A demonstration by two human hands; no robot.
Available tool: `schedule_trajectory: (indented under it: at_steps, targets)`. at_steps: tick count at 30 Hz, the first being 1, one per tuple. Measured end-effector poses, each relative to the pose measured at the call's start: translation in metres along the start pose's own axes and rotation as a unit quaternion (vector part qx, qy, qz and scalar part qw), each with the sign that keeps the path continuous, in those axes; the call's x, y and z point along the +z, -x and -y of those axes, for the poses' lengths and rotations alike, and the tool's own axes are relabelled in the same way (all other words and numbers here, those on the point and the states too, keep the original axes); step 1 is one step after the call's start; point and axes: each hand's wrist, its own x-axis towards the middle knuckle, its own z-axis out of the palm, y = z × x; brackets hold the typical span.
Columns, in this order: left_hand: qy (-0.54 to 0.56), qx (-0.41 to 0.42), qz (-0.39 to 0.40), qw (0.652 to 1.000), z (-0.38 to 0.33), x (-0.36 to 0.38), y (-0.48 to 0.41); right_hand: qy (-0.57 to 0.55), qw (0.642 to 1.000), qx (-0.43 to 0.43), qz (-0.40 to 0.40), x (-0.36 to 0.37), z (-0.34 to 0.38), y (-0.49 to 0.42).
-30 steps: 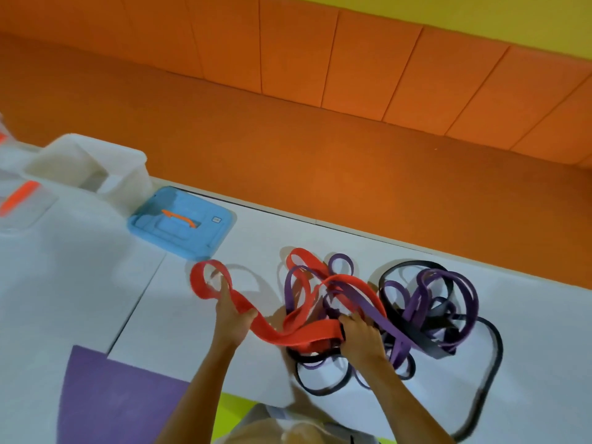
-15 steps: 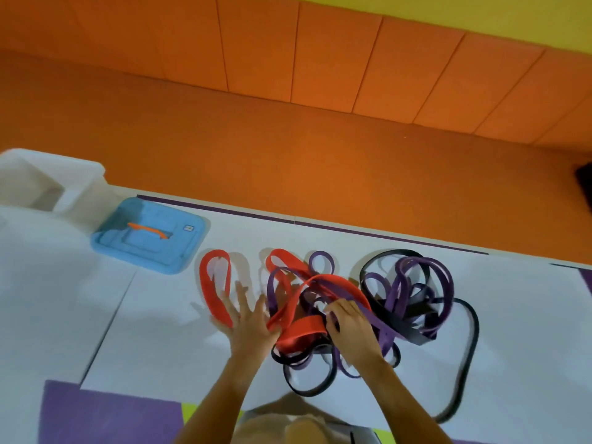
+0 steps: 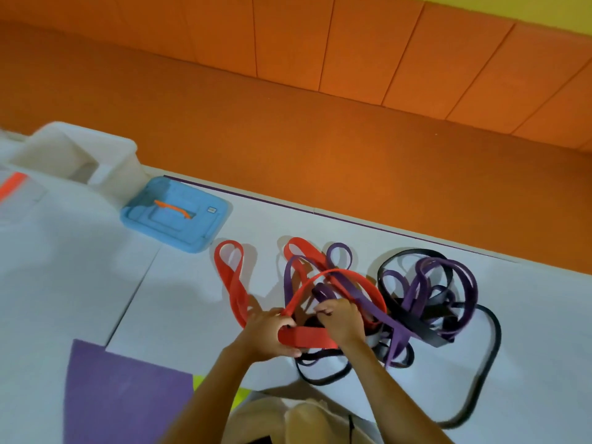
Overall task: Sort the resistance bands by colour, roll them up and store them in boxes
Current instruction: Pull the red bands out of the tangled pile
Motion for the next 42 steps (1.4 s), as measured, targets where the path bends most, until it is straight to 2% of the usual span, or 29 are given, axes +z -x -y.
schedule_trajectory:
  at_steps: [2,5,8,10,13,17,21,23,25,27,29,32,36,38,40,42]
  targets:
    - [0.02,-0.003,0.04,0.999,0.002,-0.006,0.0,-0.107,0.993,0.0,-0.059,-0.009,0.006,0.005]
    - [0.075,0.006,0.074,0.994,0.006,-0.017,-0.004,-0.272,0.95,0.002,-0.153,-0.035,0.011,0.013]
    - [0.167,-0.014,0.057,0.984,0.002,-0.023,-0.008,-0.421,0.881,0.043,-0.214,-0.061,0.004,0.016]
    - [0.198,-0.046,-0.005,0.979,-0.002,-0.019,-0.012,-0.515,0.822,0.068,-0.232,-0.073,-0.002,0.017]
    - [0.124,-0.056,-0.078,0.988,-0.008,-0.012,-0.016,-0.586,0.764,0.08,-0.259,-0.08,-0.008,0.024]
    - [0.0,-0.093,-0.088,0.992,-0.02,-0.005,-0.014,-0.642,0.694,0.093,-0.314,-0.084,-0.013,0.035]
    - [-0.017,-0.123,-0.124,0.984,-0.018,0.007,-0.013,-0.655,0.663,0.116,-0.344,-0.089,-0.023,0.042]
    - [-0.017,-0.14,-0.119,0.983,-0.015,0.01,-0.014,-0.644,0.666,0.134,-0.353,-0.092,-0.029,0.045]
    - [-0.037,-0.135,-0.102,0.985,-0.015,0.013,-0.016,-0.616,0.684,0.15,-0.359,-0.092,-0.035,0.047]
    - [-0.056,-0.115,-0.088,0.988,-0.02,0.016,-0.02,-0.551,0.736,0.159,-0.359,-0.09,-0.041,0.047]
    - [-0.028,-0.113,-0.083,0.99,-0.025,0.018,-0.024,-0.486,0.783,0.165,-0.352,-0.087,-0.045,0.048]
    - [0.005,-0.154,-0.108,0.982,-0.031,0.019,-0.025,-0.42,0.825,0.168,-0.338,-0.083,-0.048,0.053]
    - [-0.084,-0.223,-0.14,0.961,-0.044,0.015,-0.023,-0.32,0.885,0.171,-0.293,-0.083,-0.053,0.058]
    - [-0.133,-0.221,-0.15,0.954,-0.047,0.015,-0.026,-0.221,0.927,0.207,-0.222,-0.084,-0.055,0.061]
    - [-0.152,-0.211,-0.177,0.949,-0.045,0.015,-0.027,-0.085,0.953,0.255,-0.142,-0.077,-0.056,0.065]
    - [-0.101,-0.209,-0.2,0.952,-0.038,0.016,-0.029,0.042,0.965,0.208,-0.154,-0.067,-0.05,0.07]
